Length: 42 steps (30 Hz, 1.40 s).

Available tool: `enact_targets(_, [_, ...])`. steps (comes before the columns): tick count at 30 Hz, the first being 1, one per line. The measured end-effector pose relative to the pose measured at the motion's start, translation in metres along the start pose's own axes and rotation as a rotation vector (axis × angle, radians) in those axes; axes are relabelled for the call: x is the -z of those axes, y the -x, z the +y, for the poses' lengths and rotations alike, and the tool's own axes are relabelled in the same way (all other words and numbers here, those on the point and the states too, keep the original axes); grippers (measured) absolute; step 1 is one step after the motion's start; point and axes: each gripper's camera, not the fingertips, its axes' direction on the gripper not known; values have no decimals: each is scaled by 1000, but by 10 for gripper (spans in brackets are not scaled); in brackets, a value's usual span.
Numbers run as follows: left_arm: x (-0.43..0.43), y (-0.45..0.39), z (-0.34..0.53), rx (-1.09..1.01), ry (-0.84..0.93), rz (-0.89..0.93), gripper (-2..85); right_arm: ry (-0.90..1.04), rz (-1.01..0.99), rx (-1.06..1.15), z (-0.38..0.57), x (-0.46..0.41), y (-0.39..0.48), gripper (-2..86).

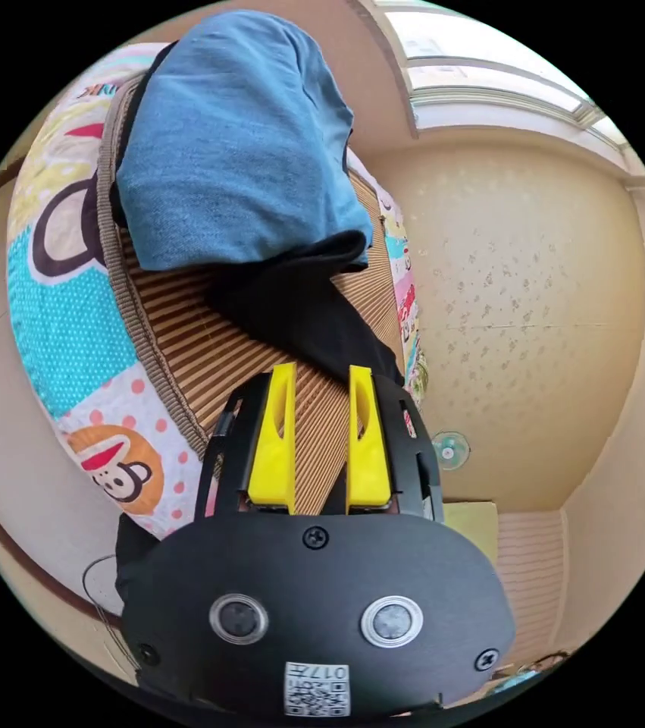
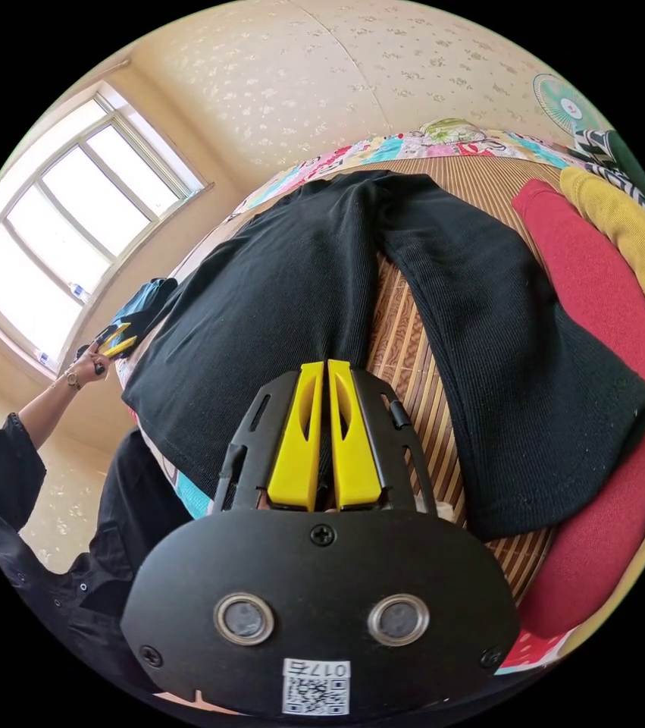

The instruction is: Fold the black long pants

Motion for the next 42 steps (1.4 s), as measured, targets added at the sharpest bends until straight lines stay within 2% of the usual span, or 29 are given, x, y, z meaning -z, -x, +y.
enact_targets(7, [-12,1,-18,217,15,33,120,-8,-22,-4,4,15,-4,13])
enact_targets(12, [-13,24,-21,362,-94,135,88,-11,-34,-5,6,22,-4,13])
enact_targets(16, [-15,23,-20,330,-156,85,48,-13,-30,0,9,27,-2,13])
enact_targets(19, [-14,-2,-14,192,-190,41,38,-15,-37,3,12,29,0,13])
enact_targets(25, [-18,-159,2,-336,-233,-84,32,-17,-50,9,17,29,3,13])
enact_targets(27, [-44,-237,24,-550,-243,-114,32,-19,-59,8,18,29,4,13])
enact_targets(31, [-121,-336,86,-802,-216,-112,33,-23,-63,11,22,28,8,14])
enact_targets(34, [-221,-390,164,-1028,-117,-144,36,-25,-75,8,25,26,9,15])
enact_targets(36, [-308,-399,228,-1150,31,-137,42,-27,-81,6,27,25,10,15])
enact_targets(37, [-331,-397,242,-1177,98,-123,43,-27,-82,6,28,24,12,15])
enact_targets(39, [-419,-373,288,-1197,387,-121,52,-27,-80,7,30,21,14,15])
enact_targets(42, [-469,-333,339,-1265,460,-206,57,-28,-90,7,33,18,17,15])
